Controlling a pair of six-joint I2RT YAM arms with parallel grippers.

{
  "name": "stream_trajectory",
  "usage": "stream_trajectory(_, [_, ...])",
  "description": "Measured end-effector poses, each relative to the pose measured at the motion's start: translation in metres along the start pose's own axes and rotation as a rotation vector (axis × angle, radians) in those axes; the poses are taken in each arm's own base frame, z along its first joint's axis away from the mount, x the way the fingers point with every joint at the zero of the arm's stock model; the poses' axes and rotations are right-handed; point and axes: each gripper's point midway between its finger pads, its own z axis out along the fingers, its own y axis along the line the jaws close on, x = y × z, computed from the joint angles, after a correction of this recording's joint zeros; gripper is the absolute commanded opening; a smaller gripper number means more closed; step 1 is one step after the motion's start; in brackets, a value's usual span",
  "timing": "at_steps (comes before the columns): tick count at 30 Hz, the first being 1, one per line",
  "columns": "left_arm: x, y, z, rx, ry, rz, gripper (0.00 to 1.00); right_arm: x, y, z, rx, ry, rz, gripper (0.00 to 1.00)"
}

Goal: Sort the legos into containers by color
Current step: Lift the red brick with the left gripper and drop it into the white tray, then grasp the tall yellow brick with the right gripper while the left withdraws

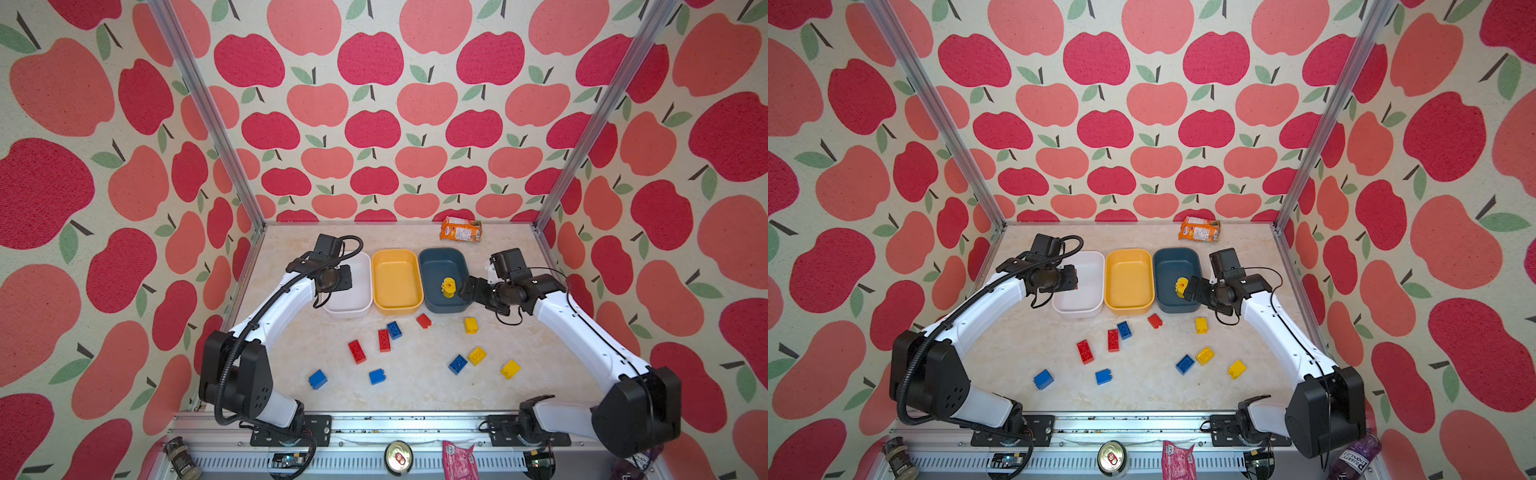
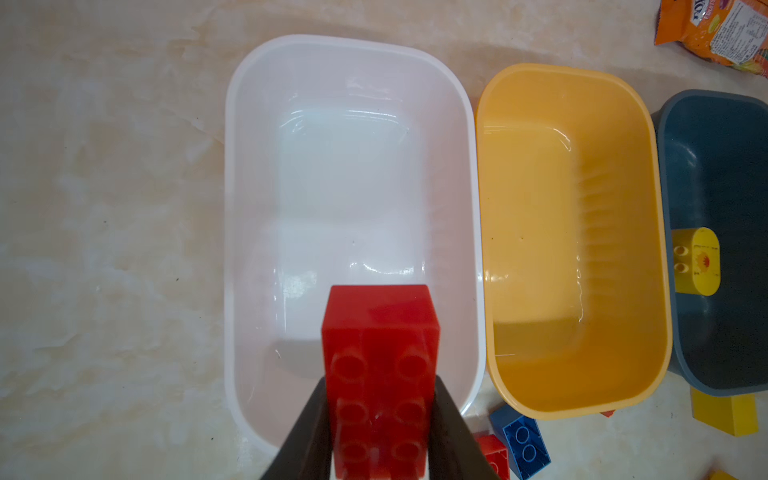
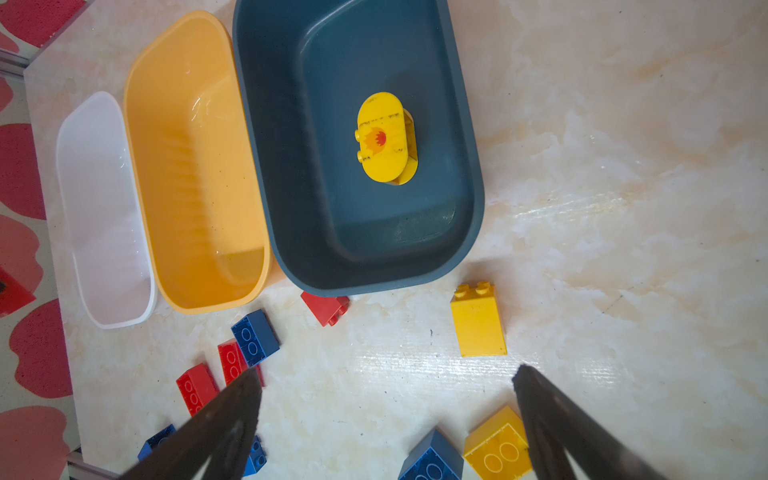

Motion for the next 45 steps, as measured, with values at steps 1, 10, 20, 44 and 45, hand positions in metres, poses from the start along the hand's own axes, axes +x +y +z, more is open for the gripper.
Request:
stream_trajectory(1, [0.001,-0.001,0.007,0.002,0.015,0.0,0.09,0.001,0.0,-0.001,-0.001,-0.001,0.002,0.98])
stream_trajectory(10, [0.02,-0.001,0.06,-0.006,0.155,0.008,0.16,0.009,-0.003,0.001,0.002,0.01,0.014,0.98])
stream_trajectory(20, [0.024,-0.002,0.066,0.003,0.176,0.006,0.52,0.016,-0.007,0.003,0.009,0.022,0.018,0.98])
stream_trajectory(44, [-0.012,-0.025,-0.009,0.146,-0.039,-0.039,0.87,0.044,-0.034,0.019,0.093,0.091,-0.096,0.95])
stream_trajectory(45, [-0.011,-0.026,-0.015,0.162,-0.054,-0.047,0.88,0.046,-0.035,0.021,0.102,0.097,-0.108,0.94])
